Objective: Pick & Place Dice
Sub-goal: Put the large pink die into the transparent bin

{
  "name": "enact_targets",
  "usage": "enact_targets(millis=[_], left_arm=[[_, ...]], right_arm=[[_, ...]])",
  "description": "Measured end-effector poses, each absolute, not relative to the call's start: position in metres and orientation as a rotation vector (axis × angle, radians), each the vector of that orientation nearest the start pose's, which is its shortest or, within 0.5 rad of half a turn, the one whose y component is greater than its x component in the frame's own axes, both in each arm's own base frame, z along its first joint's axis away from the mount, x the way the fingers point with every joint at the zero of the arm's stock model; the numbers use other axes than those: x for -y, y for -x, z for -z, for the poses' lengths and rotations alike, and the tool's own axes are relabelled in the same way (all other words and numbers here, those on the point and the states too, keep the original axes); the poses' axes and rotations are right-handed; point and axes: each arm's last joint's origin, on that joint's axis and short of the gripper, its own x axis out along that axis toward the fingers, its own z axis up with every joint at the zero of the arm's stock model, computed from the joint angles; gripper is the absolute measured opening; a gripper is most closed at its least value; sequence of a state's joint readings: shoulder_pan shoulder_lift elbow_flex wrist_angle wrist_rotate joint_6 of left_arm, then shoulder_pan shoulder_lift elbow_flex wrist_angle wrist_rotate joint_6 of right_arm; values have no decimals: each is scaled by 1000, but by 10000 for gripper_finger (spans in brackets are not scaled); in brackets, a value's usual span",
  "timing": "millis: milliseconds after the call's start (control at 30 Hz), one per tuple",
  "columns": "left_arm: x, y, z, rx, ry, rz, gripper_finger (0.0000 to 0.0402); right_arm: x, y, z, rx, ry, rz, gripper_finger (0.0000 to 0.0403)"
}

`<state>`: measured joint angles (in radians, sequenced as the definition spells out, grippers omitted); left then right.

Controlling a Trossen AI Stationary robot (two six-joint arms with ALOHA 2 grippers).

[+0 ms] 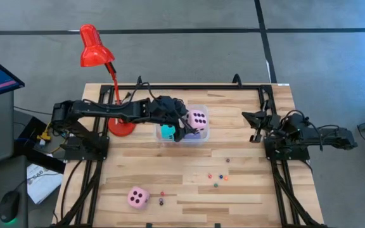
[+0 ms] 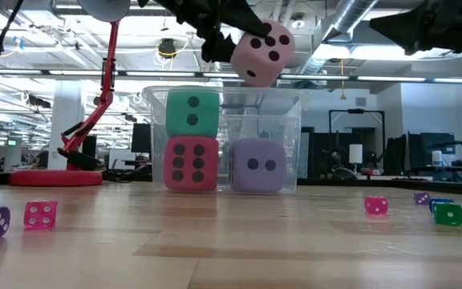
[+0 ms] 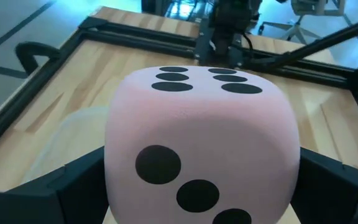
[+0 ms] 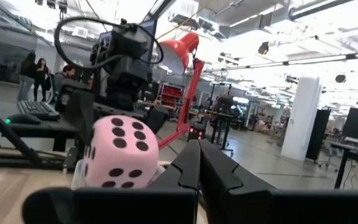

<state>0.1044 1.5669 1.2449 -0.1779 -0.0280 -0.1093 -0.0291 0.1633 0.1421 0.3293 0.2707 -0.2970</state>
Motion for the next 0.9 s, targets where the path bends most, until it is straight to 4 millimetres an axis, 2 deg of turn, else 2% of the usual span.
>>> enact_targets(millis=[733,900], left_arm=[[-38,-351,-299,-515,128,-166,387],[-32,-351,-297,-536,124,-149,389]], right_arm=[[12,-96,-232,279,236,378,0],[12,-98,-231,267,238,381,0]])
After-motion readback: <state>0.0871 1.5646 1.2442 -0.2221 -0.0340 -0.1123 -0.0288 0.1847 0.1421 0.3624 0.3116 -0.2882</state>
